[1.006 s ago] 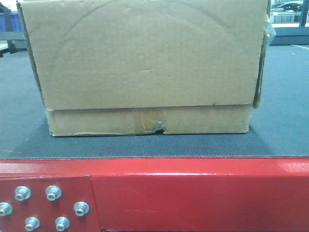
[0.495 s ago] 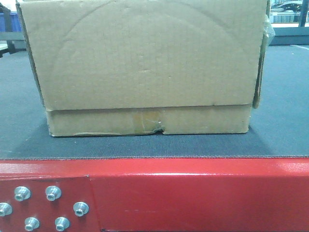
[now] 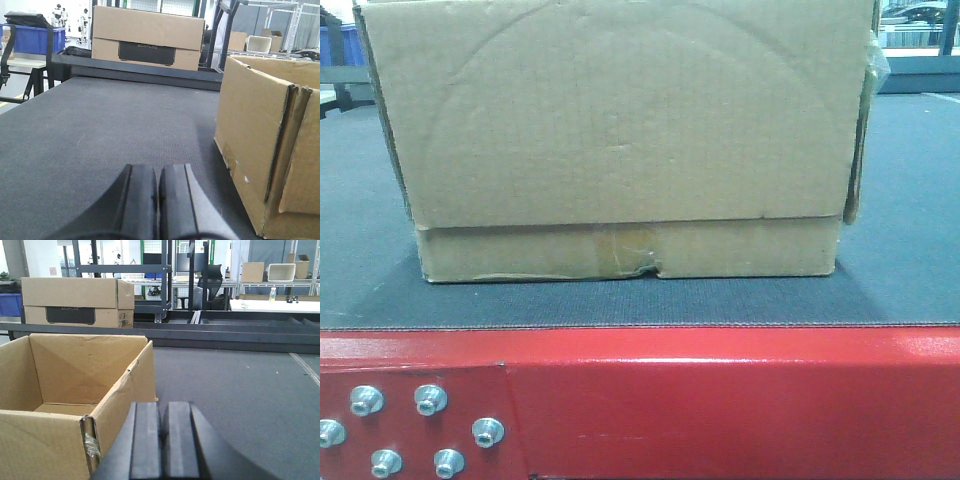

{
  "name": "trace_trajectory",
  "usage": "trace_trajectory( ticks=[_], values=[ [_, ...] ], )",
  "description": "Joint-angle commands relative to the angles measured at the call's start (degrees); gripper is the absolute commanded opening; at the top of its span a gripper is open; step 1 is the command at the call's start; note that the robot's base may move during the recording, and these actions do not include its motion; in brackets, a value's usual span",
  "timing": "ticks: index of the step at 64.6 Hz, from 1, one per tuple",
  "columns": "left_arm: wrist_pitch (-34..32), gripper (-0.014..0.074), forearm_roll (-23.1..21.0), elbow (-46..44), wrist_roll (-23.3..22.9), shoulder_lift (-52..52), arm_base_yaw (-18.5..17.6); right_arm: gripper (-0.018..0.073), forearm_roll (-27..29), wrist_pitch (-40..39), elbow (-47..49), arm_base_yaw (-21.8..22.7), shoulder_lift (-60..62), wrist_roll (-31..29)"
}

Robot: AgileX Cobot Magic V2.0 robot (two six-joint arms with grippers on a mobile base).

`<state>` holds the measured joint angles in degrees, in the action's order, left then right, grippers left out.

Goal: Grab carton from right shelf to conveyor

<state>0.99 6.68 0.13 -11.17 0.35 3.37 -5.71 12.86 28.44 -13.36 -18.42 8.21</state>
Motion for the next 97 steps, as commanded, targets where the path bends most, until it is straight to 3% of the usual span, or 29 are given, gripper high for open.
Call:
trace_trajectory(
  ticks=[1, 30, 38, 45, 54, 78, 97],
  values=[
    [-1.0, 0.0015, 0.0, -0.1, 0.2, -0.3, 0.2, -0.0069, -0.6, -1.4, 0.0, 0.3, 0.3, -0.3],
    [-1.0, 0.0015, 0.0, -0.1, 0.2, -0.3, 0.2, -0.0069, -0.6, -1.6, -0.2, 0.5, 0.3, -1.6],
    [-1.0, 0.0015, 0.0, -0.1, 0.2, -0.3, 0.2, -0.0069, 9.4, -1.8, -2.5, 4.2, 0.3, -11.8],
    [-1.0, 0.0015, 0.0, -0.1, 0.2, -0.3, 0.2, -0.0069, 12.6, -4.0, -6.9, 9.2, 1.2, -12.8],
    [-1.0, 0.0015, 0.0, -0.1, 0.2, -0.3, 0.2, -0.0069, 12.7, -6.6, -13.4, 12.7, 5.6, -12.8],
    [-1.0, 0.0015, 0.0, -0.1, 0.2, -0.3, 0.2, -0.0069, 12.7, -9.4, -27.9, 12.8, 18.4, -12.8],
    [-1.0, 0.0015, 0.0, -0.1, 0.2, -0.3, 0.2, -0.0069, 12.7, -10.0, -28.4, 12.8, 18.4, -12.8]
  ],
)
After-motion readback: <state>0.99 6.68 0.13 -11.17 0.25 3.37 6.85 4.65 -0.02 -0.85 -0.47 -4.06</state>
